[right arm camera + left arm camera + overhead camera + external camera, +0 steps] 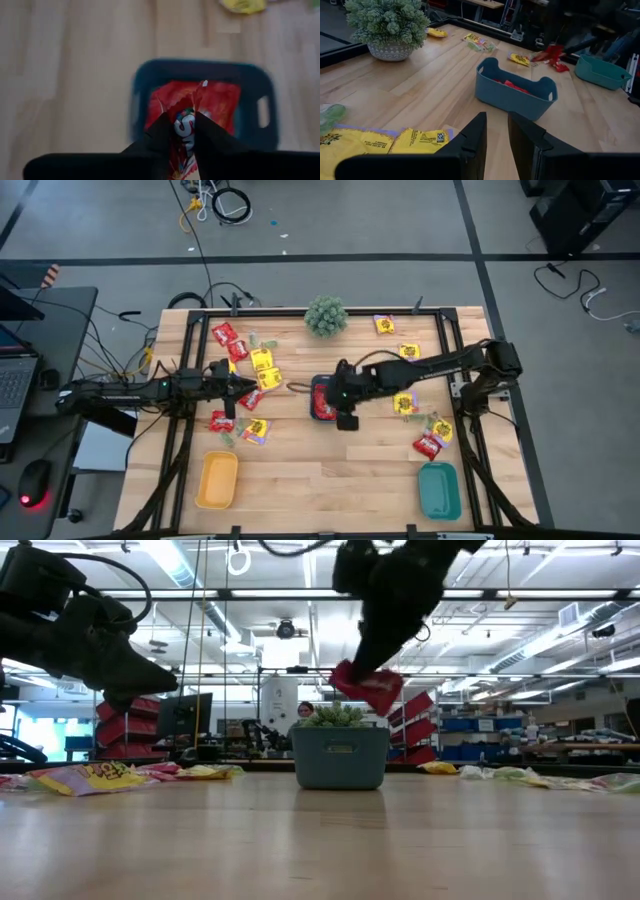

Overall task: Sort candy
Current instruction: Put the red candy pack into the blue bin

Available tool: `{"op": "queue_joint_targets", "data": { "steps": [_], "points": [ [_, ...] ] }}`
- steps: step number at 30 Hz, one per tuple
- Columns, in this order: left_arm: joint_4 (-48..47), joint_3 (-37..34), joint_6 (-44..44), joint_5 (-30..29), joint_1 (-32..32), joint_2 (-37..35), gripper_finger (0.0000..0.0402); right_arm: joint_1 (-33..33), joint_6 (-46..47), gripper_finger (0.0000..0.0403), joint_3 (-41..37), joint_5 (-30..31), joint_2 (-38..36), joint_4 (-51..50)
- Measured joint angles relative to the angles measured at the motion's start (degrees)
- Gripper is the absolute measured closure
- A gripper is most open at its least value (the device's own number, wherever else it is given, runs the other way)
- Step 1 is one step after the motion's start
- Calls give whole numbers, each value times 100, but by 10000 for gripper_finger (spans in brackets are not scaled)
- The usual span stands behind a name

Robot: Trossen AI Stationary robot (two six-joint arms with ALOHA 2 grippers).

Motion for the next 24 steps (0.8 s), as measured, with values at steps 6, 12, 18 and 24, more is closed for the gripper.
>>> {"op": "queue_joint_targets", "data": {
  "steps": [6, 12, 18, 24],
  "points": [
    [19, 0, 25, -16, 0, 65, 321, -477, -282, 345, 87, 2, 596, 228],
    [8, 0, 26, -18, 0, 71, 321, -750, -304, 328, 84, 9, 1008, 436],
    [1, 0, 30, -18, 0, 90, 321, -797, -358, 273, 84, 6, 1105, 482],
    [1, 0, 31, -18, 0, 90, 321, -789, -317, 208, 84, 0, 947, 486]
  ]
}}
